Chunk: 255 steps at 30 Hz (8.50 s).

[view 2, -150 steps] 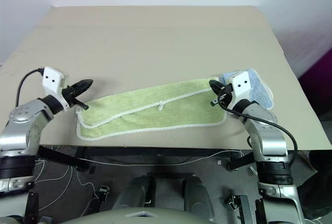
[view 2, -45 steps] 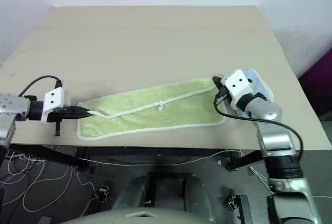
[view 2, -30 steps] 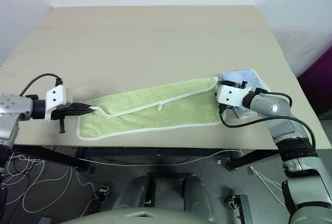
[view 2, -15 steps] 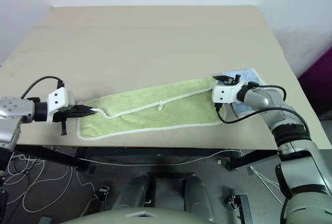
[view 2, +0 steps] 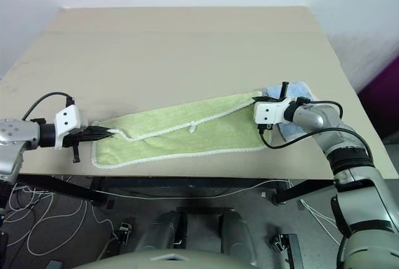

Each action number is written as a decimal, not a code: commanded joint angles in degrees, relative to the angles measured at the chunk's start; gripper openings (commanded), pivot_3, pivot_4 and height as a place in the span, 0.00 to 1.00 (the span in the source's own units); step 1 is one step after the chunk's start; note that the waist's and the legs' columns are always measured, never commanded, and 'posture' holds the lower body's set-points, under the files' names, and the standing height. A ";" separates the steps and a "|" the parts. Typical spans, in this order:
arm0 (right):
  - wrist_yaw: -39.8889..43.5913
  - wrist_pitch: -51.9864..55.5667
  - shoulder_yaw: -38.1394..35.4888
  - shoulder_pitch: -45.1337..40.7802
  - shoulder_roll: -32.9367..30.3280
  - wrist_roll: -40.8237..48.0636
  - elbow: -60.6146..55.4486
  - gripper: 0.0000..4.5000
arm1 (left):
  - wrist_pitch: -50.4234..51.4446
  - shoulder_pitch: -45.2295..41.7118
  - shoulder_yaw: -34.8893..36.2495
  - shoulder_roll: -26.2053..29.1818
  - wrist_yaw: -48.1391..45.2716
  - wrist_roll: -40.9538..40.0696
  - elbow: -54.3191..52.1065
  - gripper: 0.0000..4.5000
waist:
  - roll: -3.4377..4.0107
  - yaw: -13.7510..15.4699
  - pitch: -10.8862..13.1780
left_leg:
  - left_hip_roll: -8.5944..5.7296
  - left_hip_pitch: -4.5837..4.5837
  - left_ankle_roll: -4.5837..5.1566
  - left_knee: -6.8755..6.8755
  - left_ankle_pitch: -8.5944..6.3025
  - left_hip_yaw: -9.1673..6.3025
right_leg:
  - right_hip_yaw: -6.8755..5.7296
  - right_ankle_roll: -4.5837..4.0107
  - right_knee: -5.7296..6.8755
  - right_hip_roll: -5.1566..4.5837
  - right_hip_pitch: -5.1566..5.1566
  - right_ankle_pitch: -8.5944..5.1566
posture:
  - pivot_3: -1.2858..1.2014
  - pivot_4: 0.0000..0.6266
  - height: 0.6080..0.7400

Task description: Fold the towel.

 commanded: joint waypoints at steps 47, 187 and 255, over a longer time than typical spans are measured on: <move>36.83 47.82 -26.87 36.89 -14.54 48.15 -56.91 0.01 | 15.04 13.45 16.81 11.18 -7.38 -8.83 -4.69 0.00 | 0.01 0.37 0.04 | 0.05 0.06 0.09 0.07 -0.07 0.01 | 0.04 0.01 -0.11 -0.22 0.19 -0.01 | 0.52 0.24 1.00; -62.59 67.48 -31.95 26.54 33.17 118.41 -44.09 0.91 | -0.68 -11.29 4.22 -9.67 11.24 0.76 7.86 1.00 | -0.43 -0.86 -0.28 | 0.07 0.13 0.07 0.06 -0.03 -0.04 | 0.02 0.02 0.06 -0.04 0.18 0.01 | 0.52 0.24 1.00; -15.39 91.63 -3.48 -0.79 28.91 70.00 -37.70 0.01 | 1.22 -7.88 3.00 -14.36 14.82 0.17 1.37 1.00 | -0.36 -1.13 -0.22 | 0.03 -0.10 0.07 -0.01 -0.03 -0.06 | 0.01 0.02 0.00 -0.10 -0.13 0.01 | 0.52 0.24 1.00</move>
